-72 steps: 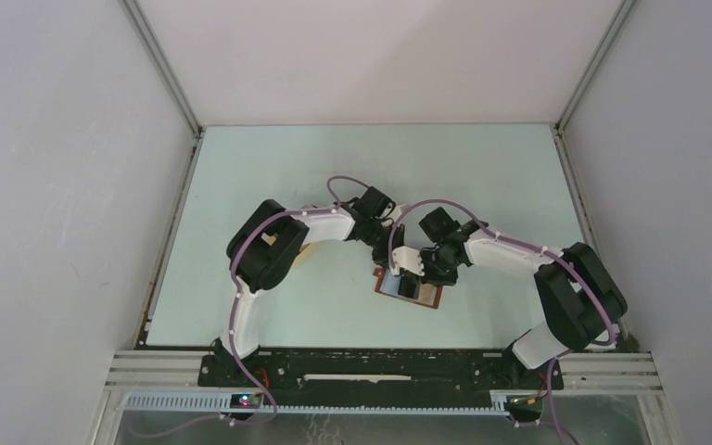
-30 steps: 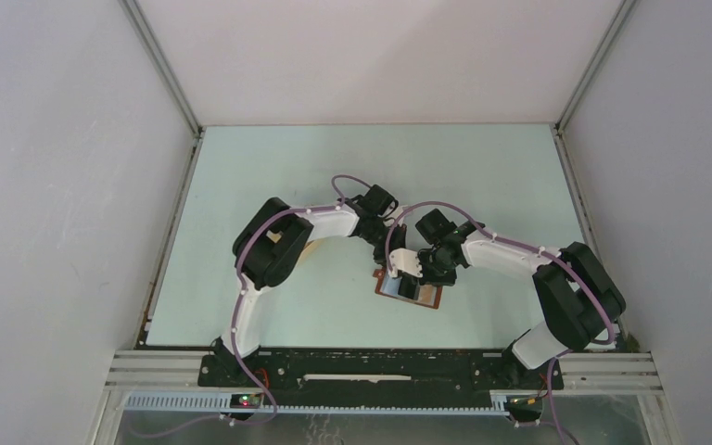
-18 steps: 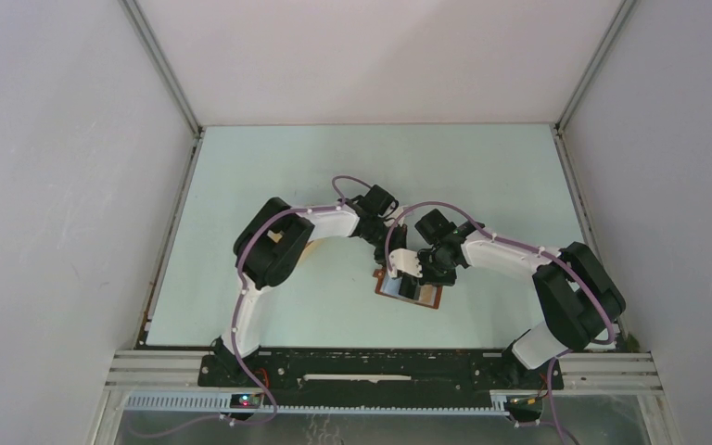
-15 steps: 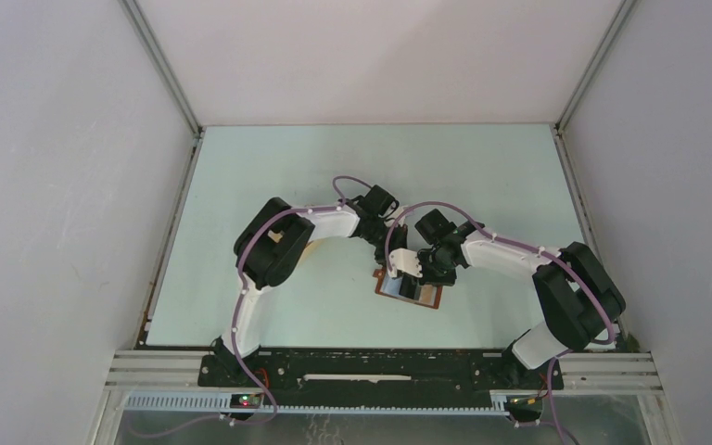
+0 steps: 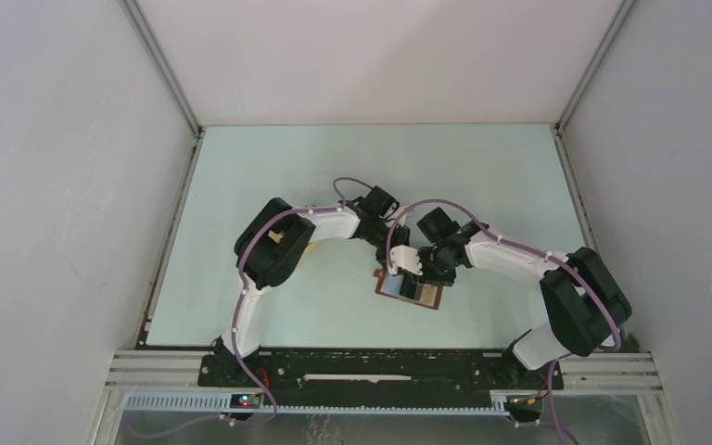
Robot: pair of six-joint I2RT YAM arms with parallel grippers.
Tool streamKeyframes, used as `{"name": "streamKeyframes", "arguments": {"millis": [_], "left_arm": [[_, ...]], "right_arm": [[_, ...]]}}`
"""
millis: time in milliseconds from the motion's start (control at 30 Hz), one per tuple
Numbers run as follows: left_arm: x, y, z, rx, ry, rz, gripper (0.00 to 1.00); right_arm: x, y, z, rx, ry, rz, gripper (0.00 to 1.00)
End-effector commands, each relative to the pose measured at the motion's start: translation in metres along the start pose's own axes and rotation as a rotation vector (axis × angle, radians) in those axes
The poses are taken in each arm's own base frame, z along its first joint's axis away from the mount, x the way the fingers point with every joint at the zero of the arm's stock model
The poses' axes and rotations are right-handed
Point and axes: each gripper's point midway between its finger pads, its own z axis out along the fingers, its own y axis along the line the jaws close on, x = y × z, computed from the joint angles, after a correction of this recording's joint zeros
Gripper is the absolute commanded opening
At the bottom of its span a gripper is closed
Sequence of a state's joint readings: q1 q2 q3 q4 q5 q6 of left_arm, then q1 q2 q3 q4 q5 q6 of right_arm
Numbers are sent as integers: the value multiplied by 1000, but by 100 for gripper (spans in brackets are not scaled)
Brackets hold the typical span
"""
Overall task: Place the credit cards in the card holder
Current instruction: Insert the credit card into the card holder.
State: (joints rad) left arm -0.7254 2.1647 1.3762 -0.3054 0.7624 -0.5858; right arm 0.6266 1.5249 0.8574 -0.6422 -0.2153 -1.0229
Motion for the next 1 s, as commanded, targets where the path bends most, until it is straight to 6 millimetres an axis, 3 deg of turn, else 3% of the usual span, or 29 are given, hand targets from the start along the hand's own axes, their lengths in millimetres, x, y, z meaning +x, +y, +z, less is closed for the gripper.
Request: {"name": "streamKeyframes", "arguments": {"millis": [0,233,500,633,967], "left_arm": [[21,34,19,-104,27,-18,23],[19,33,17,-93,20,-8,28],[20,34,17,-87,20,-4,32],[20,35,18,-90,19,-4,33],[19,36,18,-89,21,-6,35]], "right_arm": [[-28,-6,-19,46,-143,-14,37],[-76,6,-39,60,-360,-157,35],[-118,5,-23,138,-383,-367,25],[-121,2,-7,160,-331,-390,18],[-105,-8,18,171,-214,-443,15]]}}
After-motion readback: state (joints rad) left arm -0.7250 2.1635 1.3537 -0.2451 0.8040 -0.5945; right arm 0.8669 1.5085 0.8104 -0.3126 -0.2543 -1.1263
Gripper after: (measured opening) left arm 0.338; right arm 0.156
